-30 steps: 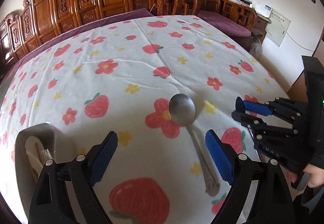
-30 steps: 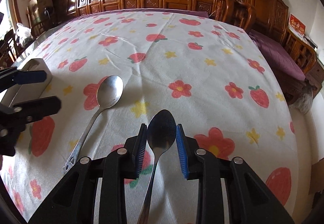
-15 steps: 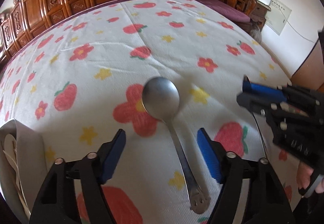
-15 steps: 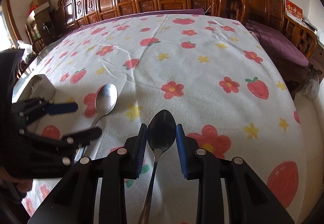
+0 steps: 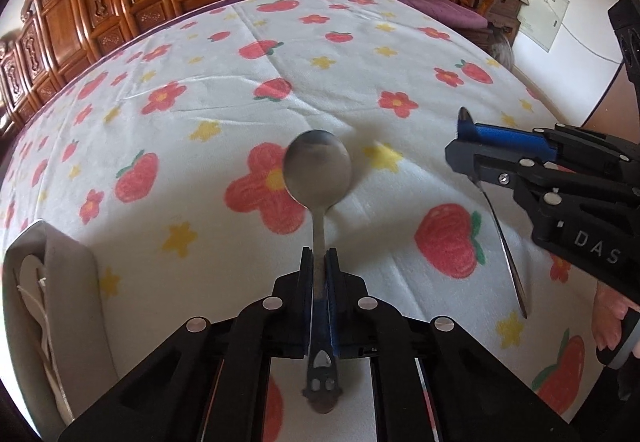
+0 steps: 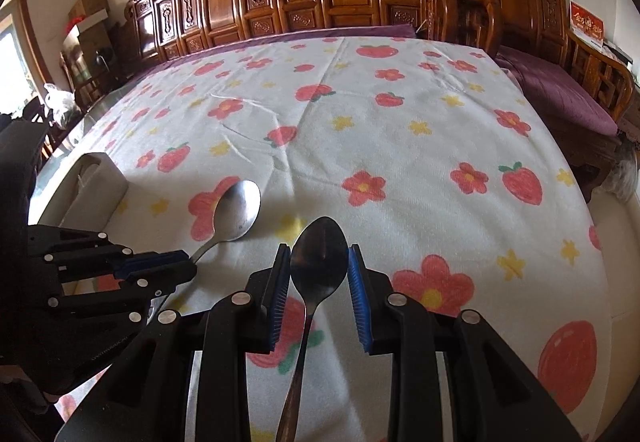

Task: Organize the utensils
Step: 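Grasp the other metal spoon with the left tool while the right tool holds its spoon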

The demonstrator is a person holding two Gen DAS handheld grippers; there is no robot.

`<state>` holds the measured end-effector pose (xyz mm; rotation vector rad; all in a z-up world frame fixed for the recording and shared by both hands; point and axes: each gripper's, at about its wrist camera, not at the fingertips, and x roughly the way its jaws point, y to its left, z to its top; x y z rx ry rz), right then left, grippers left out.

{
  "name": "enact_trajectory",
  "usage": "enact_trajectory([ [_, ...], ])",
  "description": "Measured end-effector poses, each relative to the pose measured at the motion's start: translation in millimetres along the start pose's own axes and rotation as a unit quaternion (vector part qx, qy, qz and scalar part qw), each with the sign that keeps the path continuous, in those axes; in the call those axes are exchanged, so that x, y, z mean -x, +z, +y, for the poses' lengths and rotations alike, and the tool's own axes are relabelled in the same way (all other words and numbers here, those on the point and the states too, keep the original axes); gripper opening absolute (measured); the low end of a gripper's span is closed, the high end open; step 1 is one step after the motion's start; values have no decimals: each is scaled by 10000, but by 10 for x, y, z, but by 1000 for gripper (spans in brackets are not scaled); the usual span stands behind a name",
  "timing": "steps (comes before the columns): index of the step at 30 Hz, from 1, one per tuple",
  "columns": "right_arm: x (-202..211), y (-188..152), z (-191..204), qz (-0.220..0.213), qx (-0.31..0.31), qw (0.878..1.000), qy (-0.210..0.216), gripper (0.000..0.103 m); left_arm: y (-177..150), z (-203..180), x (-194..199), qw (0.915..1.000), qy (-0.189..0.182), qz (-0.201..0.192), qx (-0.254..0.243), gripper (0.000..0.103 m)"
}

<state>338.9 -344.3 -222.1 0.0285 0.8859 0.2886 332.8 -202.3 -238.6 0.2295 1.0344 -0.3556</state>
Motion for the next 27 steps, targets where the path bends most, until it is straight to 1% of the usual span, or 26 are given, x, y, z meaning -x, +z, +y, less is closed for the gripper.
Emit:
enact_trajectory([
  [9, 294, 78, 270, -535, 87, 9985, 34, 31, -74, 216, 515, 9988, 193, -434, 136, 5],
  [14, 410, 107, 456, -724, 274, 9970, -6, 31, -110, 384, 825, 9973, 281, -626, 247, 5],
  [22, 558, 133, 736, -934, 556, 9941, -9, 31, -166, 600, 1160, 9946, 424, -886, 330, 5],
  [27, 635, 155, 918, -1039, 741, 9918, 94, 31, -218, 750, 1312, 9935, 452, -967, 402, 5],
])
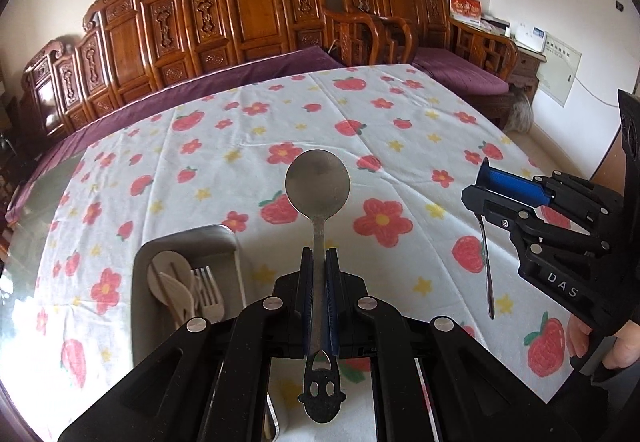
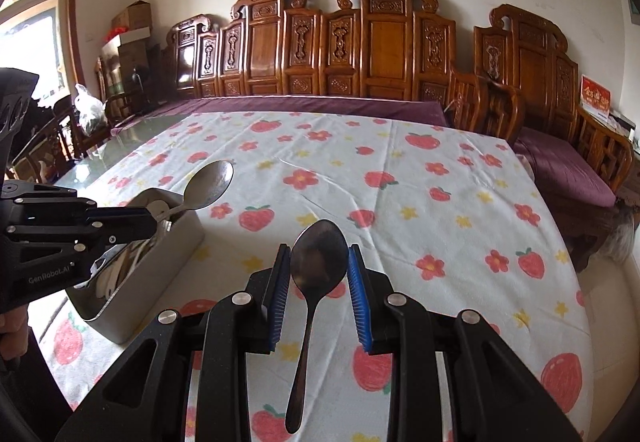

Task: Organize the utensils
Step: 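Grasp the other metal spoon with the left tool while the right tool holds its spoon, then lower the spoon in the left tool into the tray and release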

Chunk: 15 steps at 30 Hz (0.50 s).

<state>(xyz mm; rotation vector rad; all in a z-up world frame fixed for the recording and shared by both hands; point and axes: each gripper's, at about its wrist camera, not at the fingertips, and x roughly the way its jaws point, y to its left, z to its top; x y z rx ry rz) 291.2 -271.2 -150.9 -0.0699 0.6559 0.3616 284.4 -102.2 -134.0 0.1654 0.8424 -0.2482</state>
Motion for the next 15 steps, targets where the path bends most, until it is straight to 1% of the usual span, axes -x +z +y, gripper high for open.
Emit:
enact_trajectory([
  [7, 98, 56, 267, -139, 216, 9995, 199, 31, -75, 275, 175, 9999, 100, -80, 108, 5],
  [15, 209, 132, 492, -274, 304, 9985, 366, 31, -275, 614, 292, 9992, 251, -75, 315, 5],
])
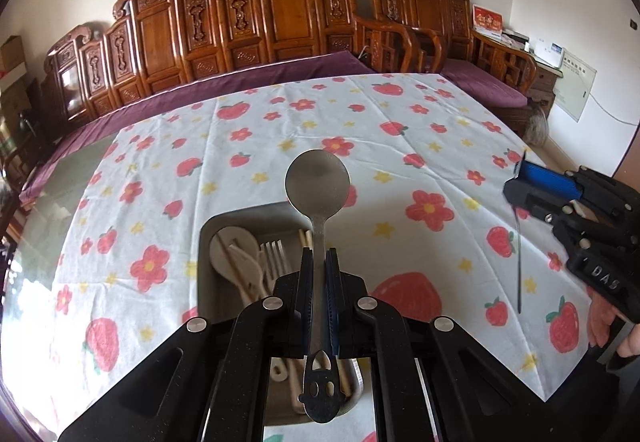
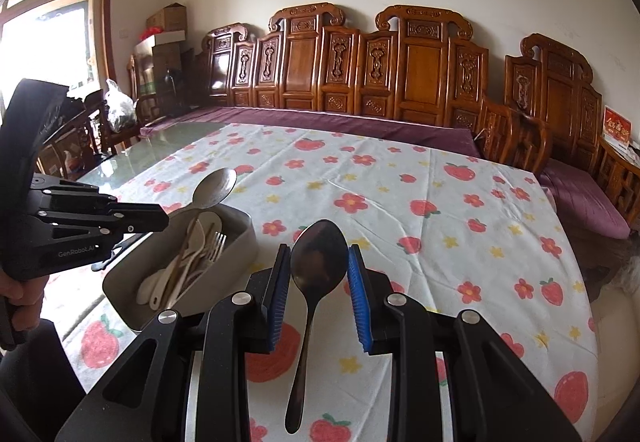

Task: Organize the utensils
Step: 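Lower the spoon in the left tool into the tray and release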

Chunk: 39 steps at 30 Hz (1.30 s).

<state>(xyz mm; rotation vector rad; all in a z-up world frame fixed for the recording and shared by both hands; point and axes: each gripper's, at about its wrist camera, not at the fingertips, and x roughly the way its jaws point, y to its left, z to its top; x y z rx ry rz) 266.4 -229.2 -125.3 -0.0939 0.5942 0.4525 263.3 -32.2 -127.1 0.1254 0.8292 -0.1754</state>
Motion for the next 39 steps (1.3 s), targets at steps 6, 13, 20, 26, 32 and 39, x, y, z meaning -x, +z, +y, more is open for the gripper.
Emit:
enact_trajectory([
  [6, 12, 21, 125, 9, 82, 9999, 79, 31, -160, 231, -120, 9996, 95, 182, 182, 5],
  [13, -14, 2, 172, 75, 97, 9998, 133, 31, -323, 360, -446, 9982, 179, 469, 319, 5],
  [20, -73, -26, 186, 203, 55, 9996, 172, 31, -389, 327, -682, 9972, 150, 674, 297, 6],
  [26, -120, -30, 263, 301, 98, 9993, 193, 31, -438, 314, -827, 9956, 97, 877, 318, 6],
  [32, -135, 40, 403, 316, 199, 9991, 192, 31, -416, 354, -719, 9964, 35, 787, 317, 20],
  [39, -151, 214, 684, 275, 190, 9987, 376, 31, -378, 612, -403, 9975, 51, 503, 487, 22],
])
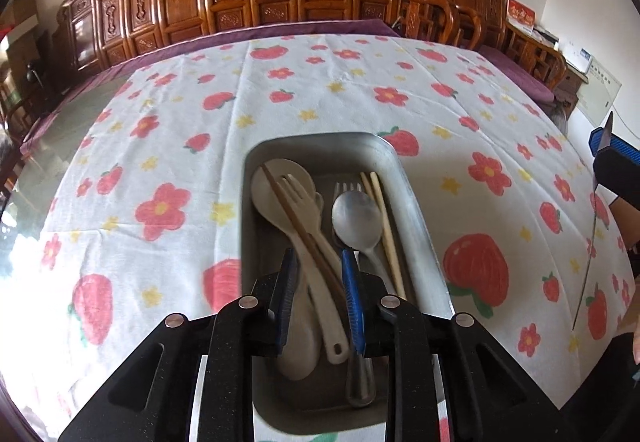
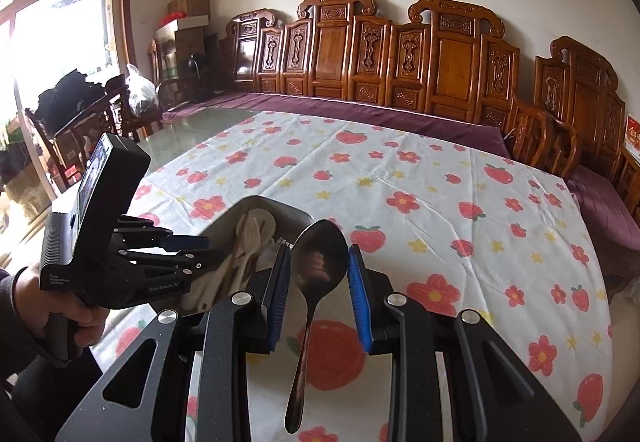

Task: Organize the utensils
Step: 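Lower the spoon in the left tool into the tray and release, then lower the spoon in the right tool into the tray and release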

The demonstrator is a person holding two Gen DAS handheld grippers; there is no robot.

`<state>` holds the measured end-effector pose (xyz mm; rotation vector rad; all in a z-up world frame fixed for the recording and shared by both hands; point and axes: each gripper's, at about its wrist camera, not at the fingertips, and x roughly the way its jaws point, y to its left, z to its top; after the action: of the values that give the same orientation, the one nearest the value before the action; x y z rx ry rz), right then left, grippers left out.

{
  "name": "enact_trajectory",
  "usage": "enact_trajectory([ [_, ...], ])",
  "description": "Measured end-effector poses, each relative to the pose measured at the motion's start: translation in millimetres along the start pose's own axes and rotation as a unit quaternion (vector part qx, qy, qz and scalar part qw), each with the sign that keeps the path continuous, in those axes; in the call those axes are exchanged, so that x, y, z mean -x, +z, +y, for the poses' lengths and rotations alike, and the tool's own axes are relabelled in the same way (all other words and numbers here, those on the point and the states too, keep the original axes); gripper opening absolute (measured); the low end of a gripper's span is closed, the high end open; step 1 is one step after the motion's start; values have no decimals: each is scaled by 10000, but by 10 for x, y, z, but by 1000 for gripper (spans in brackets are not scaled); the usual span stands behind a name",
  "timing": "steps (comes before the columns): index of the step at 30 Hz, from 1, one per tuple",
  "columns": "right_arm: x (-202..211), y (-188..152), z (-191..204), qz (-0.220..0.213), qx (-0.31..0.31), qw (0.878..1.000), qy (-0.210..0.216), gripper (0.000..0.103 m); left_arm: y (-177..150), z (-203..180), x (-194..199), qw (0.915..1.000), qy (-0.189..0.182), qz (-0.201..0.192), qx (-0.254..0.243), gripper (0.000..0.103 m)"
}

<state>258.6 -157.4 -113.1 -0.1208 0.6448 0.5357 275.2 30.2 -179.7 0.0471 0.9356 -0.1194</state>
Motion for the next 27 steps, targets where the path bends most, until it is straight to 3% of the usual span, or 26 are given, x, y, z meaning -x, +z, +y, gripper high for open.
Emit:
enact_trajectory([
  [17, -547, 564, 694, 96, 83, 9993, 357, 31, 67, 626, 484, 9984, 213, -455, 263, 24],
  [27, -1130, 340, 783, 665, -93, 9975, 225, 31, 99, 800, 574, 9973, 238, -564, 410, 27],
])
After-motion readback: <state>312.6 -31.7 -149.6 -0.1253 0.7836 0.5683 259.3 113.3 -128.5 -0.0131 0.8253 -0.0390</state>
